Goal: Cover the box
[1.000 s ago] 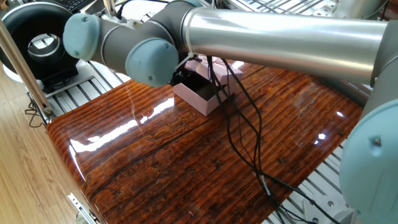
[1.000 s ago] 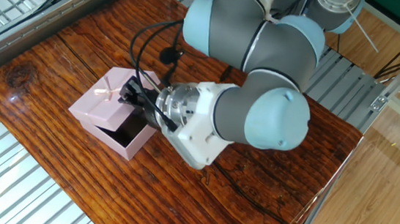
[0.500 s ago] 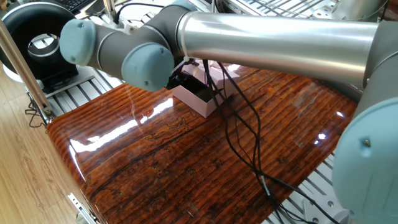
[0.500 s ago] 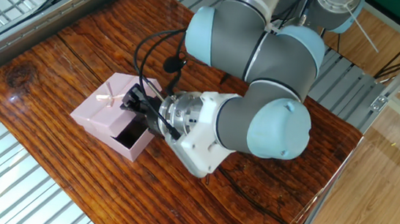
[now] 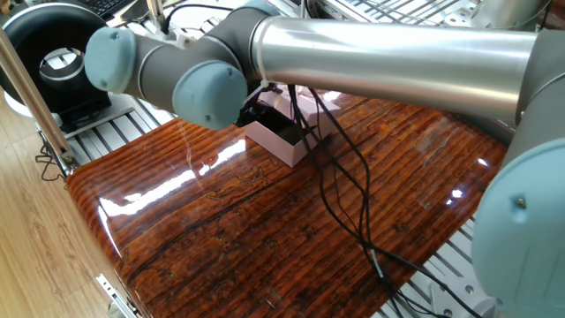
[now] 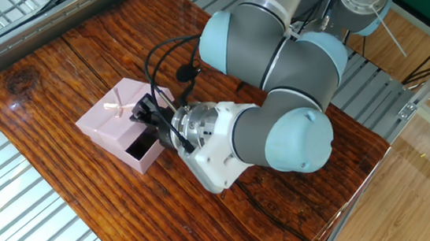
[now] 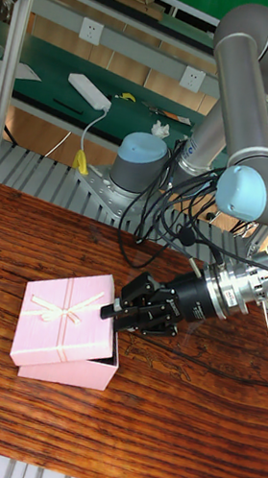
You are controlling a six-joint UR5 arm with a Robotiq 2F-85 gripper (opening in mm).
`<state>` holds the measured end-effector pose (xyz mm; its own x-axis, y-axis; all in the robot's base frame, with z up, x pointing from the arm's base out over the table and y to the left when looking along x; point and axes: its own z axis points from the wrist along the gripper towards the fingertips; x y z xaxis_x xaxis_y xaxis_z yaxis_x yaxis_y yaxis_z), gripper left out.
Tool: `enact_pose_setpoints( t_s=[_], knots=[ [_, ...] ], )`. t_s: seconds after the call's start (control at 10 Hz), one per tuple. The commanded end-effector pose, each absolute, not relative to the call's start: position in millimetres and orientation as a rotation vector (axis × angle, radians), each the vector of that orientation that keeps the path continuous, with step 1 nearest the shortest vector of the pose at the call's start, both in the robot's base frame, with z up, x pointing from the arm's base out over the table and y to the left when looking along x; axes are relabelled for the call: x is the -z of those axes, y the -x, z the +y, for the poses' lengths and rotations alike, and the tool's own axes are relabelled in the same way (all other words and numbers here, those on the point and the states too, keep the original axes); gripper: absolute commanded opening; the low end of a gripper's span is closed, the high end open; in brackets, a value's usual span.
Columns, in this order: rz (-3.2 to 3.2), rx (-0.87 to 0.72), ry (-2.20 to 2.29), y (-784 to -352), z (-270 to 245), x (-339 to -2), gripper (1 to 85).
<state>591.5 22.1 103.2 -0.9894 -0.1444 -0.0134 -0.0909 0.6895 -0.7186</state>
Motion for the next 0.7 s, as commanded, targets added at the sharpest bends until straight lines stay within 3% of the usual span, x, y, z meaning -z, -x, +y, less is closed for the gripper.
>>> enact_pose_setpoints(
  t_s=[0.0,0.3,0.6],
  knots=[
    [2.863,1.093,0.190,-592,35,-91,19.0],
    [2.894,1.030,0.197,-590,44,-91,28.3],
    [2.919,0.885,0.217,-597,66,-83,51.0]
  ],
)
